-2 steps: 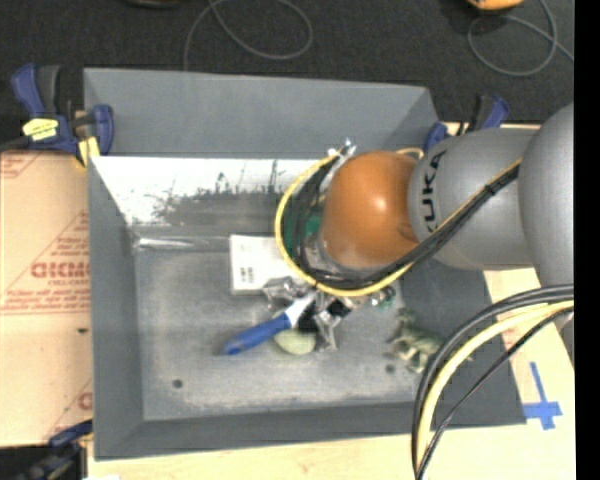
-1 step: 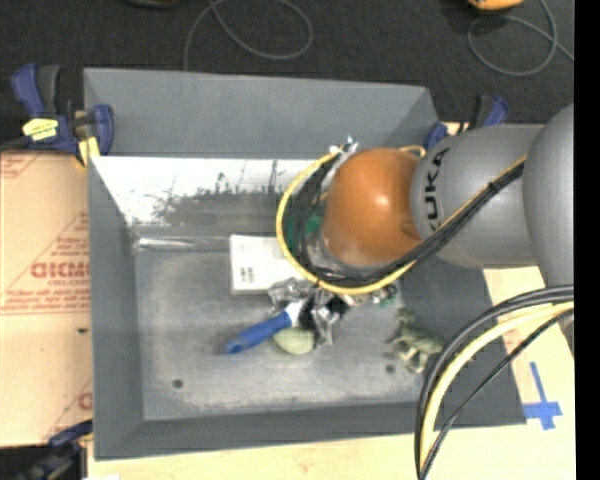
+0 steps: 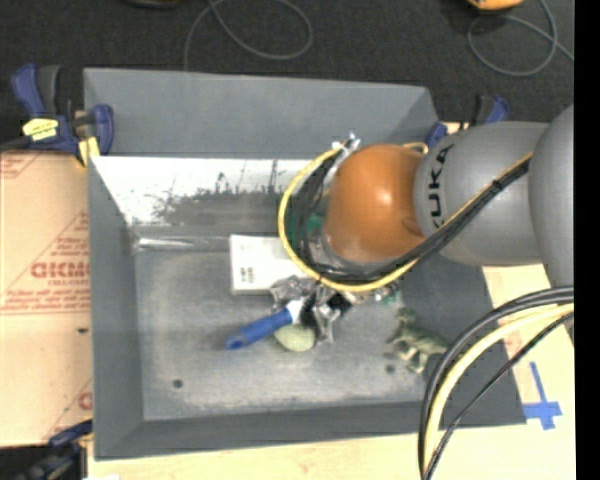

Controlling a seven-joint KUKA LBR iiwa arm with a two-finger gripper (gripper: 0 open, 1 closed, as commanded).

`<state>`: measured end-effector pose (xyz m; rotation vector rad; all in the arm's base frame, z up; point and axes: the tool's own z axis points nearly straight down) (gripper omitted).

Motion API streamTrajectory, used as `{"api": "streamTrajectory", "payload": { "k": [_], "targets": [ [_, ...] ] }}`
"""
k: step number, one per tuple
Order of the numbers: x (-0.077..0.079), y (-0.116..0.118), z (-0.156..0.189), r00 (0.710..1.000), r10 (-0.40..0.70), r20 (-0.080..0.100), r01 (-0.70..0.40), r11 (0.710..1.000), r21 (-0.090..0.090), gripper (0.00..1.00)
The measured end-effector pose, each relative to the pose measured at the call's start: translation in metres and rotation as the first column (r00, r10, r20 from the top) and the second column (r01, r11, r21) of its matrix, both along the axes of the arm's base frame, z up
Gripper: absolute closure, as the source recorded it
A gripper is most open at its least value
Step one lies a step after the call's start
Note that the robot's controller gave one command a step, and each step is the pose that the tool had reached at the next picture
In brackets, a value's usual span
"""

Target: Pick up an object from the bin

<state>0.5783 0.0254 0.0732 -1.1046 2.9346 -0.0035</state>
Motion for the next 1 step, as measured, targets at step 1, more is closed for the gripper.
{"api": "streamTrajectory", "payload": {
  "k": [1],
  "targets": [
    [-0.0014,-0.0001,0.0076,1.000,-0.001,-0.006,0.001,1.000,0.000,1.00]
  ]
}}
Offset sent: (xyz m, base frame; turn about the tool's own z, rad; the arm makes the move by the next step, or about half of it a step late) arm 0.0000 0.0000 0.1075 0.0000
